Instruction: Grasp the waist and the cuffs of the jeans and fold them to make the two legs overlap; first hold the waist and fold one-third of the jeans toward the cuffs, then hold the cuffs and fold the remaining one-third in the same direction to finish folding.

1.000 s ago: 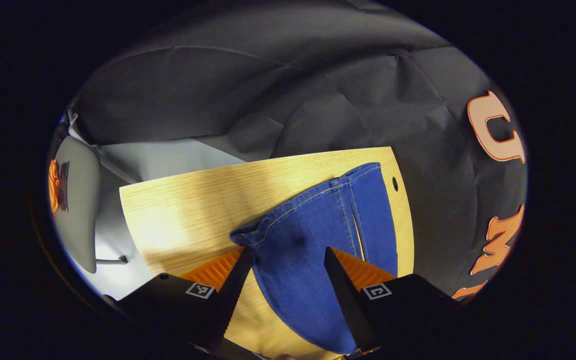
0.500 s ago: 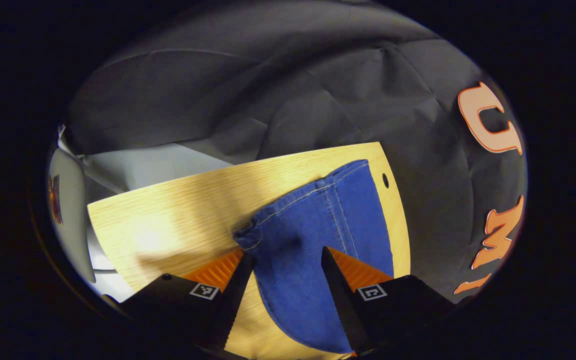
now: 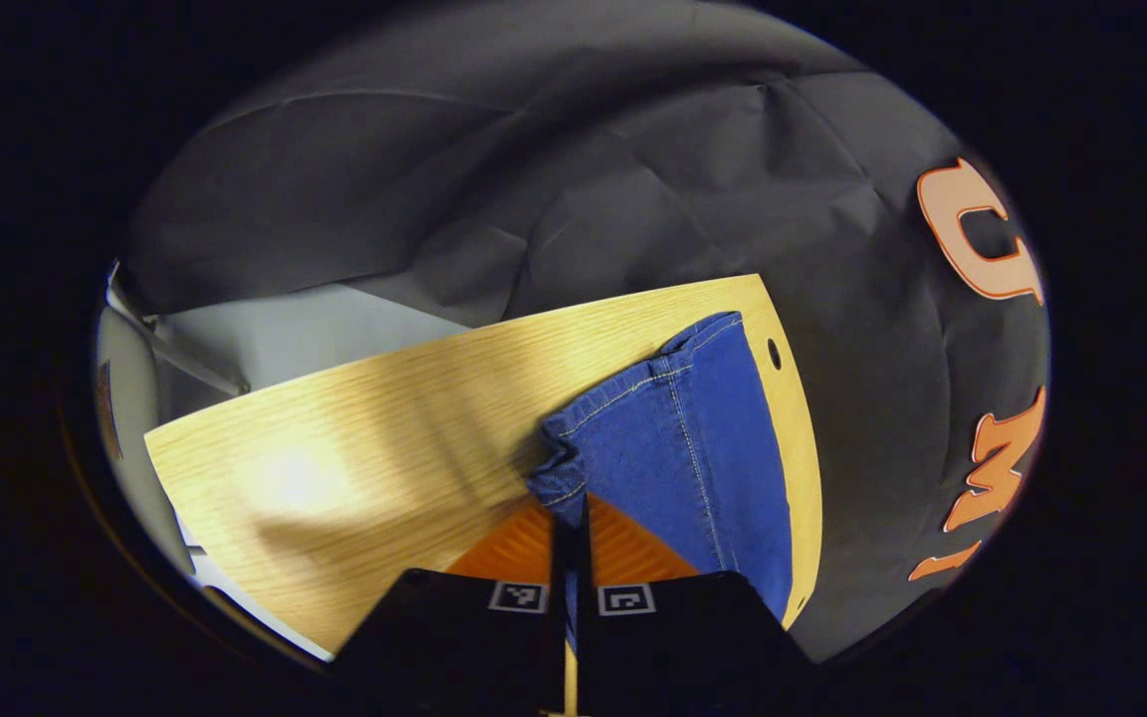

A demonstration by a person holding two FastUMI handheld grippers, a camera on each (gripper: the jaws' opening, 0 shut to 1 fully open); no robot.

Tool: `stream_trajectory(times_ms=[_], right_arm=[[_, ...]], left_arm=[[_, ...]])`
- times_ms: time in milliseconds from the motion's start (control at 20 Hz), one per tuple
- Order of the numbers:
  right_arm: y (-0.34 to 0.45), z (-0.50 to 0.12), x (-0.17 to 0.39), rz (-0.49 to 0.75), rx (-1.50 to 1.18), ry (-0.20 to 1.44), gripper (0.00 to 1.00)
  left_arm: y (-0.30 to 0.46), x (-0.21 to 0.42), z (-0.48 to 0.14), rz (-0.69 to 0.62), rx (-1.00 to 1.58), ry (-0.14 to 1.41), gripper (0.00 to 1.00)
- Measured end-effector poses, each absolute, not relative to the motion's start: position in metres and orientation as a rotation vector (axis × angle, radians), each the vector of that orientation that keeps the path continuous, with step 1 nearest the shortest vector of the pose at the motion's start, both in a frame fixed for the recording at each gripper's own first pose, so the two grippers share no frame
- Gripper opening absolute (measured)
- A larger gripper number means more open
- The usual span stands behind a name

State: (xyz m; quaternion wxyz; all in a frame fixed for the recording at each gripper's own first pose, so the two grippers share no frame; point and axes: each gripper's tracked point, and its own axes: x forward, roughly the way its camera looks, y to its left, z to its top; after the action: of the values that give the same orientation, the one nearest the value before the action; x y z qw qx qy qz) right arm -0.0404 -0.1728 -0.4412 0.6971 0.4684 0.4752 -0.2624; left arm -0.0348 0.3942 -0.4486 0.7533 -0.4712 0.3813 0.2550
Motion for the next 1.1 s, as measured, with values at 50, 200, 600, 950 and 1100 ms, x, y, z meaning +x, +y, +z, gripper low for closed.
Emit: stream_trajectory(times_ms=[50,200,600,950,1100], right_arm=[[-0.171,-0.442,-0.041,-0.575,1.044,1.07,0.18],[-0.168,-0.438,-0.038,-0.585,1.126,1.047,0.1],[-0.17,-0.409,-0.037,-0.564,1.153,0.981,0.1],[-0.165,-0.385,-0.02,-0.623,1.262,0.97,0.1],[-0.162,-0.379,-0.016,-0.679,1.289,0.979,0.09]], left_arm=[[0.391,-0.033,-0.455,0.542,-1.018,0.843,0.04],[0.393,-0.042,-0.454,0.572,-0.966,0.875,0.01],[0.391,-0.047,-0.41,0.582,-0.961,0.847,0.01],[0.39,-0.023,-0.369,0.575,-1.008,0.837,0.01],[0.394,0.002,-0.36,0.581,-1.049,0.838,0.01]])
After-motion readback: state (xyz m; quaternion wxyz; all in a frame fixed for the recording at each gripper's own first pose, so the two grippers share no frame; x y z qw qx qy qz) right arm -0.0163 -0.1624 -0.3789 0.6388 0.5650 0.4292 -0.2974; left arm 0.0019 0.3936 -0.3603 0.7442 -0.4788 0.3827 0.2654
